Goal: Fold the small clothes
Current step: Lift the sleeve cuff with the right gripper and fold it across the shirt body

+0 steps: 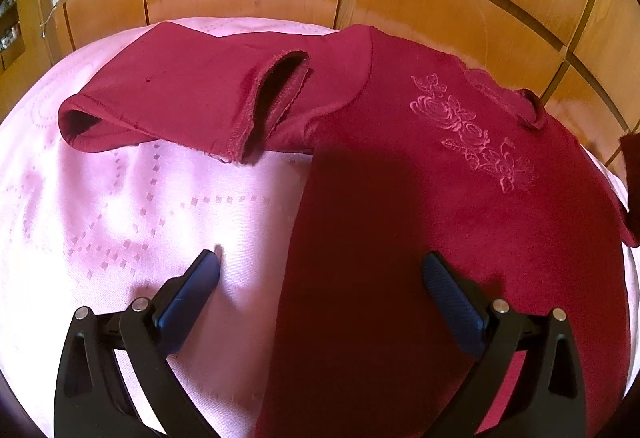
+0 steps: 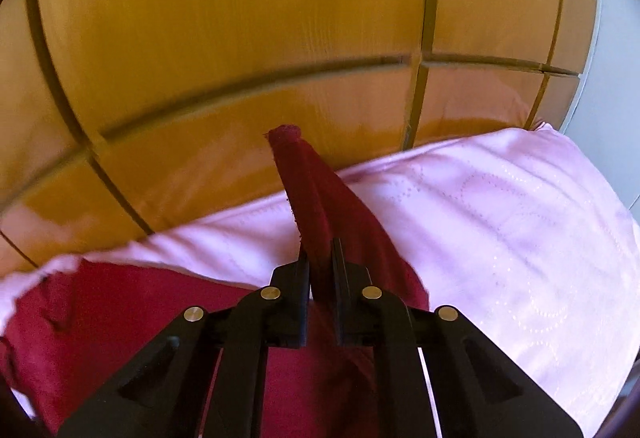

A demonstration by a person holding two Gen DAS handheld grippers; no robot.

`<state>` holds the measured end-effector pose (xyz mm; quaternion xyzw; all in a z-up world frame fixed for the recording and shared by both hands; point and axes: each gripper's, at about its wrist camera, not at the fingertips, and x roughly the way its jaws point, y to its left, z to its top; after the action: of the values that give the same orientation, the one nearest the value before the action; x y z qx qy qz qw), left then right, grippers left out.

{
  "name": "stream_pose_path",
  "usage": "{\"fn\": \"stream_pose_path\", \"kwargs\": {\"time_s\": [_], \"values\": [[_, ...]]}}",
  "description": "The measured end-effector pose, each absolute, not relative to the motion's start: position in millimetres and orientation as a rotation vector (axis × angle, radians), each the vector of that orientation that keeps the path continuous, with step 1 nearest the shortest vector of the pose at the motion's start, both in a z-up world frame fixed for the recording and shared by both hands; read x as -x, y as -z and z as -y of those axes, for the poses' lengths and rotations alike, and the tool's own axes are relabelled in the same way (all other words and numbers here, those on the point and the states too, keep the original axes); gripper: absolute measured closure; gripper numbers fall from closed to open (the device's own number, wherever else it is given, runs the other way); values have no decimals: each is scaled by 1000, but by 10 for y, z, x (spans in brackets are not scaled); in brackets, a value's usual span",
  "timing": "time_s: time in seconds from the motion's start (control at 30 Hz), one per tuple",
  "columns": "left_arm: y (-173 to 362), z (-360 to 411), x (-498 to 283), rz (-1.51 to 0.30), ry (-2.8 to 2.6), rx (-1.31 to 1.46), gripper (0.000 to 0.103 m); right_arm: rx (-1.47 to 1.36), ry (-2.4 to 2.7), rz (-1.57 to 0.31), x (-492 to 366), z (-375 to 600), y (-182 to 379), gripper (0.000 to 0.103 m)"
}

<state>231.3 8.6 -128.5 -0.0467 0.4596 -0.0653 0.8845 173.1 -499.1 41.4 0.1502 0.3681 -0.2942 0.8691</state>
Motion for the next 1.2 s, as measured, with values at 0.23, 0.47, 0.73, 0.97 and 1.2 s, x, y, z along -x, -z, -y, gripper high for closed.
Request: {"fn": "stream_pose_path", "kwargs": {"time_s": [0.23, 0.47, 0.73, 0.97, 1.2], "values": [[1078, -292, -2169, -934, 161, 216, 2, -366, 530, -647, -1607, 4616, -933, 94], [939, -647, -1812, -890, 133, 277, 2, -347, 368, -573, -1760, 3774, -1273, 94], [910, -953, -1509, -879, 125, 354, 2, -299, 180, -598, -2201, 2663, -1096, 94], [910, -1164, -1348, -887, 98, 375, 2, -226, 69, -699, -2546, 1779, -398, 94], [886, -1223, -1339, -877, 85, 381, 2, -250, -63, -853, -2736, 1318, 354, 85]]}}
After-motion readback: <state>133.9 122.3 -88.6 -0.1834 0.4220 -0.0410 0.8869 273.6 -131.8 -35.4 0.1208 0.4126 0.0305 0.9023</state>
